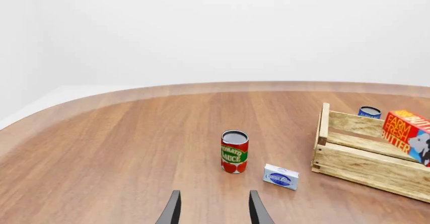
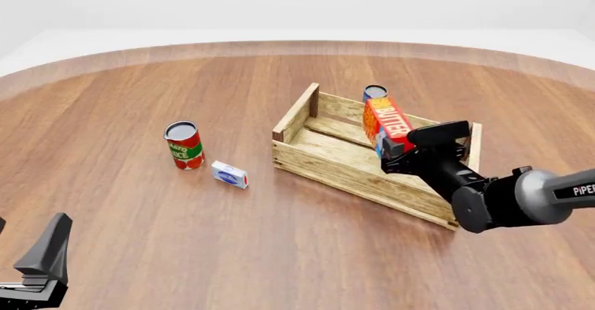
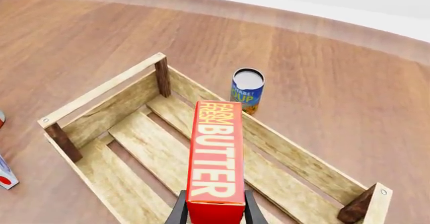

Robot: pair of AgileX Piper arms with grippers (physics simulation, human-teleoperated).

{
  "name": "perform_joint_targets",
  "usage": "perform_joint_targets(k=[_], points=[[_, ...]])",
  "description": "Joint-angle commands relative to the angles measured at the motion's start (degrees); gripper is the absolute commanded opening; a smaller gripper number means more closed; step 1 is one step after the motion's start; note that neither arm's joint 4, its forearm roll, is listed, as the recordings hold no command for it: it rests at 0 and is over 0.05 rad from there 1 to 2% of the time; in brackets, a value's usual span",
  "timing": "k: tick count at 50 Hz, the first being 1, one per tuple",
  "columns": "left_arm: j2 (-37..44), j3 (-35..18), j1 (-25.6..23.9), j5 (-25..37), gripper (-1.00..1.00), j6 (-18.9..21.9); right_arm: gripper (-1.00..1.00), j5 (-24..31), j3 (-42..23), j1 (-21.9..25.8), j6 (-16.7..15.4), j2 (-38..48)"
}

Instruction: Pick up the butter and put it in the tray.

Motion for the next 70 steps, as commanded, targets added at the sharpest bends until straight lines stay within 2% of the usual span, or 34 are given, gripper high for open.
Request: perform_joint_targets(k=[1, 9, 10, 38, 70], points=[[0.0, 0.0, 0.0, 0.0, 1.00, 0.0, -1.00, -0.4, -1.0, -0.1, 1.0, -0.1], [0.0, 0.0, 0.0, 0.0, 1.00, 0.0, -1.00, -0.1, -1.4, 0.0, 1.0, 0.4], [0.0, 0.0, 0.0, 0.0, 1.00, 0.0, 1.00, -0.2, -1.4, 0.1, 0.8, 0.4], [0.0, 0.0, 0.0, 0.0, 1.00, 0.0, 1.00, 0.6, -1.0, -0.6, 0.6, -0.7], [0.0, 0.0, 0.0, 0.0, 1.00, 0.0, 1.00, 4.6, 1.8, -0.2, 0.3, -11.4]])
